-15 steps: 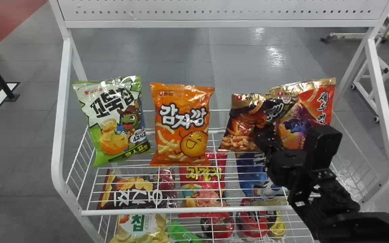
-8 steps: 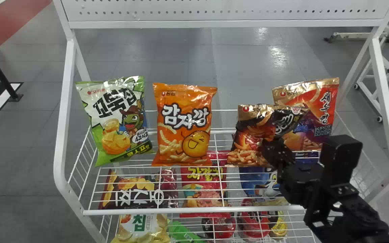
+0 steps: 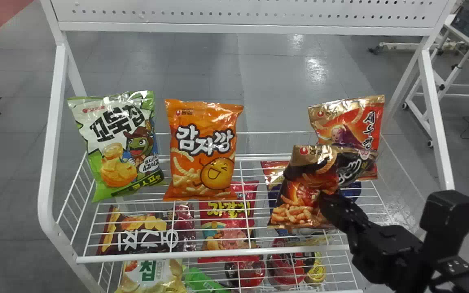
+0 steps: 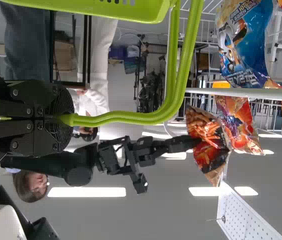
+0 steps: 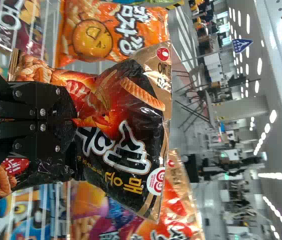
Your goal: Hold basket handle with left hand then pick spicy shrimp crackers with right hand and place into basket
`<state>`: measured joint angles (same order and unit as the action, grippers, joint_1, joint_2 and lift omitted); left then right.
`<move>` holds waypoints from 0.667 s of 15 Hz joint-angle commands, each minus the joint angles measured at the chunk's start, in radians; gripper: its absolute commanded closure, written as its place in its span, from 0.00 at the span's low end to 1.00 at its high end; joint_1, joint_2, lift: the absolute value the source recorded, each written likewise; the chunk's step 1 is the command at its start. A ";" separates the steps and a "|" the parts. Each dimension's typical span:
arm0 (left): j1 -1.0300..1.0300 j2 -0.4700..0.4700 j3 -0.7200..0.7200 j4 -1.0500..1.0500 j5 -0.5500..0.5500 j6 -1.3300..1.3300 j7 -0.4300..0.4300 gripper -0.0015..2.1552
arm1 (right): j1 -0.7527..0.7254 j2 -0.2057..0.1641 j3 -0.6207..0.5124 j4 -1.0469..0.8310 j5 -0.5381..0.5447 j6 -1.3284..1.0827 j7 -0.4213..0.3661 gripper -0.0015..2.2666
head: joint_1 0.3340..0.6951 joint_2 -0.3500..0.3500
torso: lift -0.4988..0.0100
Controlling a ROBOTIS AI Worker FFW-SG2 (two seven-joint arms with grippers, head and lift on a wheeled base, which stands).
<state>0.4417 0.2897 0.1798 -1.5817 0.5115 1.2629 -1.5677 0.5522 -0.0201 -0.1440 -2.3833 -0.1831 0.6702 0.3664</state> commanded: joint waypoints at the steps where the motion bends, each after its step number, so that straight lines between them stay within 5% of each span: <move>1: 0.000 0.002 0.000 0.000 0.002 0.000 -0.013 0.99 | 0.037 -0.004 -0.066 -0.051 -0.062 0.124 0.025 0.99 | 1.00 0.38 | 0.96; 6: 0.006 0.000 0.000 0.002 0.004 0.003 -0.013 0.99 | 0.072 0.008 -0.238 -0.152 -0.194 0.510 0.163 0.99 | 1.00 0.31 | 0.96; 10: 0.009 -0.001 0.000 0.000 0.007 0.000 -0.013 0.99 | 0.115 0.012 -0.255 -0.163 -0.230 0.624 0.229 0.99 | 1.00 0.30 | 0.96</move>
<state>0.4497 0.2898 0.1795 -1.5812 0.5182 1.2660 -1.5677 0.6559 -0.0095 -0.3976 -2.5449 -0.4006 1.2401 0.5855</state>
